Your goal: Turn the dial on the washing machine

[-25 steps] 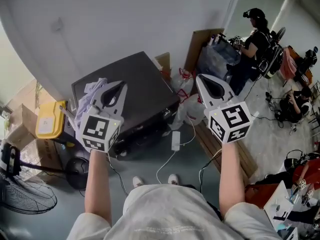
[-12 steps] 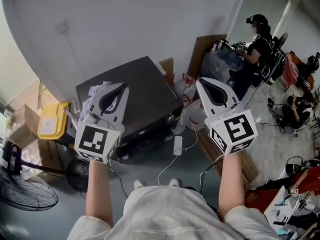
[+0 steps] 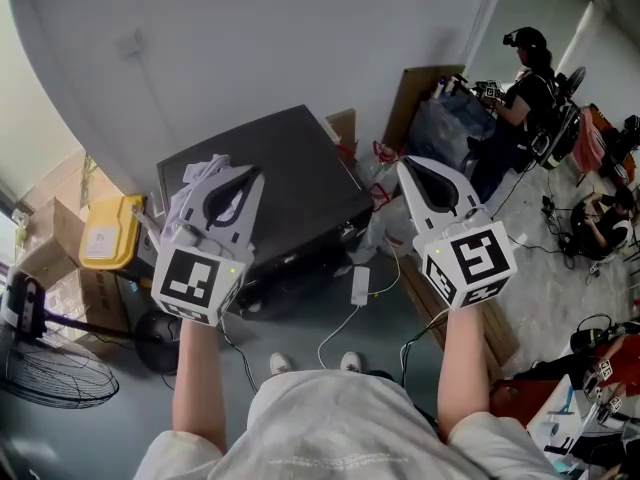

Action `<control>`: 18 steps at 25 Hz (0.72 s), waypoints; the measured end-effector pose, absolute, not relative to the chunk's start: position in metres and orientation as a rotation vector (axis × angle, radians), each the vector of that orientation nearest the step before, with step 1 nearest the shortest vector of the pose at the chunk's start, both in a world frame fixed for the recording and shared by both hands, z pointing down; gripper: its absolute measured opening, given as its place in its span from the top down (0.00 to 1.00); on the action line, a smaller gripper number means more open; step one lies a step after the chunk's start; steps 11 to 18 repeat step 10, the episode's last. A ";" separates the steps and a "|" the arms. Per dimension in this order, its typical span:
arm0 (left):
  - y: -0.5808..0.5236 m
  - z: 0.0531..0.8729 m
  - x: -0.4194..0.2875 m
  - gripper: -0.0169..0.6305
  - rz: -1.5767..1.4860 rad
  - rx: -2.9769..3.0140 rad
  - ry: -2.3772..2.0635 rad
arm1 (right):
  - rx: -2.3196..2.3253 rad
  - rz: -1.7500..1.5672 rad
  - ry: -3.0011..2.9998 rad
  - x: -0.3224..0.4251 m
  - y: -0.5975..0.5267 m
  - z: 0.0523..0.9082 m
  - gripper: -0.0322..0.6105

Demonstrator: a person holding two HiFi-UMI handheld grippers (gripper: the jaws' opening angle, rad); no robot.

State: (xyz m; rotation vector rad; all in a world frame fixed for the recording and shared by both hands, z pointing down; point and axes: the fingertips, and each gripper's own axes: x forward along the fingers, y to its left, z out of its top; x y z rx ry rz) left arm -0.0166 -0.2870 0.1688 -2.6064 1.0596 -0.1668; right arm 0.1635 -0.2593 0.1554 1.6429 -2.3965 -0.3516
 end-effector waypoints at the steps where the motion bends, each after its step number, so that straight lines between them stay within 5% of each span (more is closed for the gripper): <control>1: -0.287 0.170 -0.016 0.95 -0.170 -2.606 1.062 | 1.643 -0.350 -2.397 0.164 -0.259 0.156 0.93; 18: -0.290 0.175 -0.019 0.95 -0.185 -2.610 1.068 | 1.636 -0.349 -2.388 0.163 -0.262 0.161 0.93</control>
